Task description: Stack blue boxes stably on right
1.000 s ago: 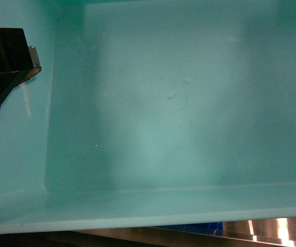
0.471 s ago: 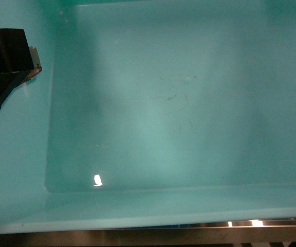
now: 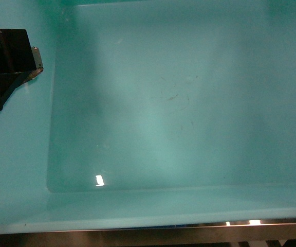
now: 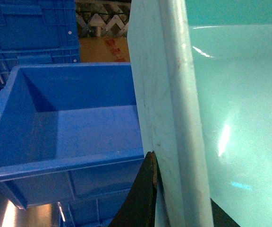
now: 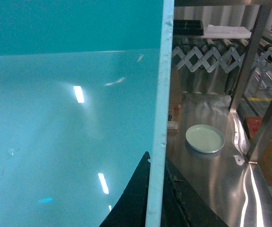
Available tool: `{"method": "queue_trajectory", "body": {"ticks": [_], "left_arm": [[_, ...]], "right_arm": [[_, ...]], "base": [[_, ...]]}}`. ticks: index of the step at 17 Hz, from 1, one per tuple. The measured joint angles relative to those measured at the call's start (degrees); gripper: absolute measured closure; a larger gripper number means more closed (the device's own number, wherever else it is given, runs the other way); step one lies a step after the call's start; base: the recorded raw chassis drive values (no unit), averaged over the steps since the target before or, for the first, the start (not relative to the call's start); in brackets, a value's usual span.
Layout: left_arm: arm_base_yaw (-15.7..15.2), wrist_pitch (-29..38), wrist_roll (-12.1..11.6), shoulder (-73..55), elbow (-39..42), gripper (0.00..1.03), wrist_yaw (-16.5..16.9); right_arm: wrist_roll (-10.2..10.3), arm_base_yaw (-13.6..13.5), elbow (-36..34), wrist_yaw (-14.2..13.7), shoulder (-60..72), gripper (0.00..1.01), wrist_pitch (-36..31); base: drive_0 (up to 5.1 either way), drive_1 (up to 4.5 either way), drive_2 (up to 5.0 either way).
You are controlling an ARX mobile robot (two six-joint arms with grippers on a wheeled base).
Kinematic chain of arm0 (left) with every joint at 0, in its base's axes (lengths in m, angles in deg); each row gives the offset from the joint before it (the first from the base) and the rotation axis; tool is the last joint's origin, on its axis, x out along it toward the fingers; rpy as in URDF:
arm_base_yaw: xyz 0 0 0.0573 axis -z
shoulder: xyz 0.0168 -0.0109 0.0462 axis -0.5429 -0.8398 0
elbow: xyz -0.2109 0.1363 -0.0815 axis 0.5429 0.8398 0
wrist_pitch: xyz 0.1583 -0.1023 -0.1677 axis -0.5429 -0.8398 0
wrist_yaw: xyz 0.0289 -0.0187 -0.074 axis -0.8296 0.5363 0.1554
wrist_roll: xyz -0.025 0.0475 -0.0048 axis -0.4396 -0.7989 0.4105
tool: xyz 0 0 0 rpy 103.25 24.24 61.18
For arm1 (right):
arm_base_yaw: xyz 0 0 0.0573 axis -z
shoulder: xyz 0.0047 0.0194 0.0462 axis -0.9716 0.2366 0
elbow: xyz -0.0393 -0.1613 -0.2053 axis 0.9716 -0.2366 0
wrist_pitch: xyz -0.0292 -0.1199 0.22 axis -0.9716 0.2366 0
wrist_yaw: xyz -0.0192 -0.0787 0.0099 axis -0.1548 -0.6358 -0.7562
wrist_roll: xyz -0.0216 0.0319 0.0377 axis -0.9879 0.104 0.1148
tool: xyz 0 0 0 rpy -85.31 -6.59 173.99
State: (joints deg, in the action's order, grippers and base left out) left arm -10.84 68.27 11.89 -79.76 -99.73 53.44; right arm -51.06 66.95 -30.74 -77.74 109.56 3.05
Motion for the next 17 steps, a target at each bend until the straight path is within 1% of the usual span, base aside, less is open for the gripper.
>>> {"method": "queue_trajectory", "body": {"ticks": [17], "left_arm": [[0.00,-0.13,-0.28,0.00,0.00,0.97,-0.15]], "right_arm": [[0.02,-0.02,0.00,0.02,0.07,0.94,0.11]], "base": [[0.5,0.52,0.5]]}}
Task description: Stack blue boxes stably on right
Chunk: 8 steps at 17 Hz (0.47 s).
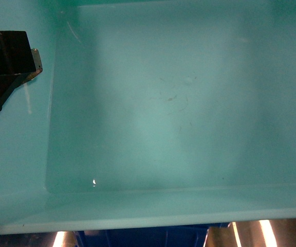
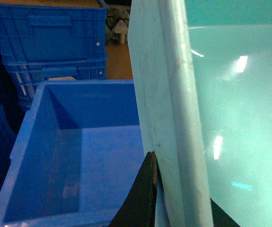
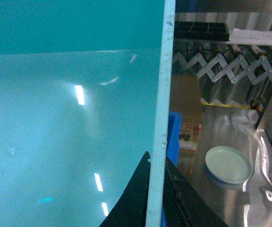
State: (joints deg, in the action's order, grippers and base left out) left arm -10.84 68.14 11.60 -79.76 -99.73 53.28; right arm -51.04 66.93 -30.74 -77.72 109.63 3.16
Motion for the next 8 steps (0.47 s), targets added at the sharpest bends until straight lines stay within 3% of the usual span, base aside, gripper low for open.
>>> {"method": "queue_trajectory", "body": {"ticks": [8], "left_arm": [[0.00,0.00,-0.02,-0.35,0.00,0.97,0.04]], "right_arm": [[0.04,0.00,-0.07,-0.02,0.37,0.94,0.15]], "base": [[0.5,0.52,0.5]]}}
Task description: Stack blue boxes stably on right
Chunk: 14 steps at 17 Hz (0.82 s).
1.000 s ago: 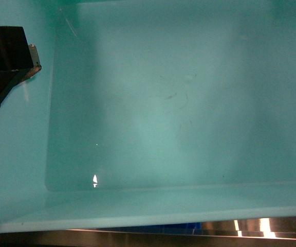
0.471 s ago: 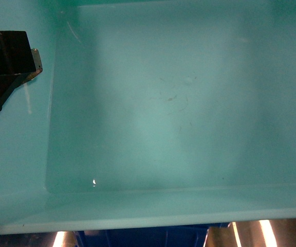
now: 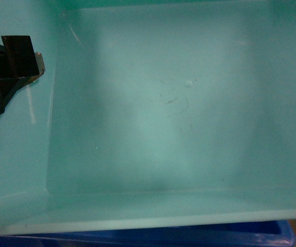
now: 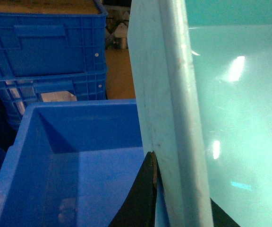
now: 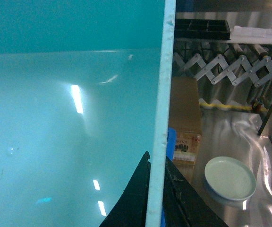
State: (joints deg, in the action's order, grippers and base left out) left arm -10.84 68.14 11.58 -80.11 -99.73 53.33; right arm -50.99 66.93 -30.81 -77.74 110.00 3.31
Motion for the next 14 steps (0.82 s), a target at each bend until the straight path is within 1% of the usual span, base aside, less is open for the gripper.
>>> {"method": "queue_trajectory", "body": {"ticks": [14], "left_arm": [[0.00,-0.02,-0.02,0.24,0.00,0.97,-0.04]], "right_arm": [[-0.02,0.00,-0.02,0.02,-0.17,0.94,-0.28]], "base": [[0.5,0.52,0.5]]}}
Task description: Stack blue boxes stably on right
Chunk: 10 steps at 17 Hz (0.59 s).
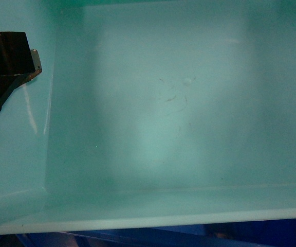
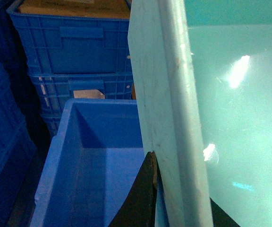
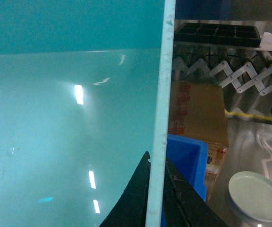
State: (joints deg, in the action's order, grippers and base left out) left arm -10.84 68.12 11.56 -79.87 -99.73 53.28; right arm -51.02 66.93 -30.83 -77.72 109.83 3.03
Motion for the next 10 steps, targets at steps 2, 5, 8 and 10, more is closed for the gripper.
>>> {"method": "queue_trajectory", "body": {"ticks": [2,5,8,10], "left_arm": [[0.00,0.02,0.00,-0.02,-0.02,0.97,0.00],[0.00,-0.02,0.00,0.00,-0.02,0.97,-0.02],[0.00,-0.02,0.00,0.02,-0.02,0.97,-0.02],[0.00,0.15,0.00,0.00,-0.02,0.97,0.00]], "right_arm": [[0.00,0.00,0.00,-0.02,0.00,0.94,0.00],[0.02,0.00,0.00,-0.02,0.00,0.94,0.00],[0.00,0.00,0.00,0.00,0.00,0.94,-0.04],[0.00,0.00,0.00,-0.04,-0.02,0.94,0.04]], "base": [[0.5,0.52,0.5],[0.5,0.52,0.5],[0.5,0.52,0.5],[-0.5,-0.55,-0.5]]}}
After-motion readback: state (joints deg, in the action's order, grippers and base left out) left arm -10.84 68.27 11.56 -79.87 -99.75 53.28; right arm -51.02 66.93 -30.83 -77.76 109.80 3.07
